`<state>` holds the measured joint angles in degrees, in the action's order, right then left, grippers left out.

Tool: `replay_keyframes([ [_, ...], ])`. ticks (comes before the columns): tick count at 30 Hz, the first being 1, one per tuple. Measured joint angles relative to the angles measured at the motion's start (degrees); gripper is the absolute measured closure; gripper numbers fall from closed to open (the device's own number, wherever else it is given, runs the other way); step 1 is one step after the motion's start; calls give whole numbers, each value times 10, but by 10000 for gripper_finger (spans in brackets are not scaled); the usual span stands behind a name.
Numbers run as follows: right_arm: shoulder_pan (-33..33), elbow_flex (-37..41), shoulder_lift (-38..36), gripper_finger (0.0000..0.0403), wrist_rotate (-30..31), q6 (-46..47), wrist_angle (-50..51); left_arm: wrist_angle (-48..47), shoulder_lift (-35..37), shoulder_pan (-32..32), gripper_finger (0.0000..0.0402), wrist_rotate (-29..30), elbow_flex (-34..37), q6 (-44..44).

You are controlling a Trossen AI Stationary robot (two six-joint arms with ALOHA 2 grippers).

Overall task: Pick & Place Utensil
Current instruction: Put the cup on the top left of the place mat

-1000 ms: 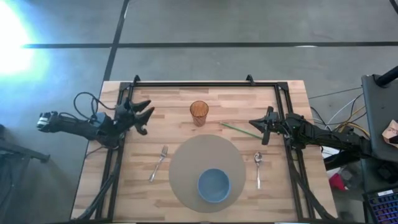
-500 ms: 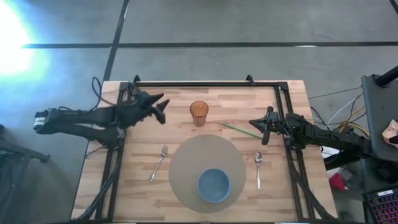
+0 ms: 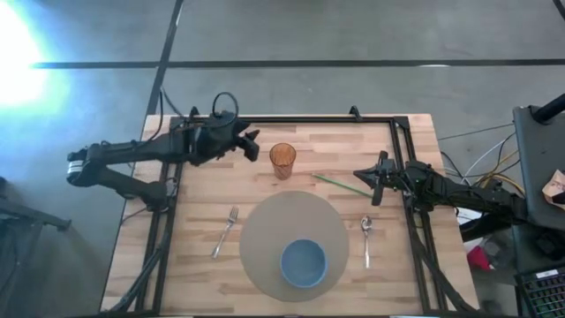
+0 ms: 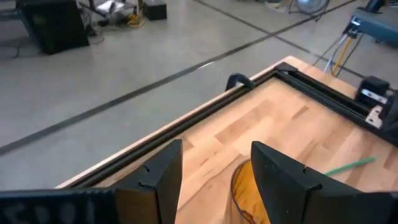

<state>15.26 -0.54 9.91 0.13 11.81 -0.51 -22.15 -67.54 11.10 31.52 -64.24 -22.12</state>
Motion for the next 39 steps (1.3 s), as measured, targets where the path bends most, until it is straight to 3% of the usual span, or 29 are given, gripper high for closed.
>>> replay_keyframes([
  [13, 0, 0, 0, 394, 0, 0, 0, -166, -130, 58, 218, -103, -185, -7],
  [18, 0, 0, 0, 394, 0, 0, 0, -185, -167, 73, 218, -118, -212, -7],
  [29, 0, 0, 0, 394, 0, 0, 0, -210, -233, 114, 218, -240, -248, -6],
  [39, 0, 0, 0, 394, 0, 0, 0, -237, -267, 117, 218, -266, -247, -6],
])
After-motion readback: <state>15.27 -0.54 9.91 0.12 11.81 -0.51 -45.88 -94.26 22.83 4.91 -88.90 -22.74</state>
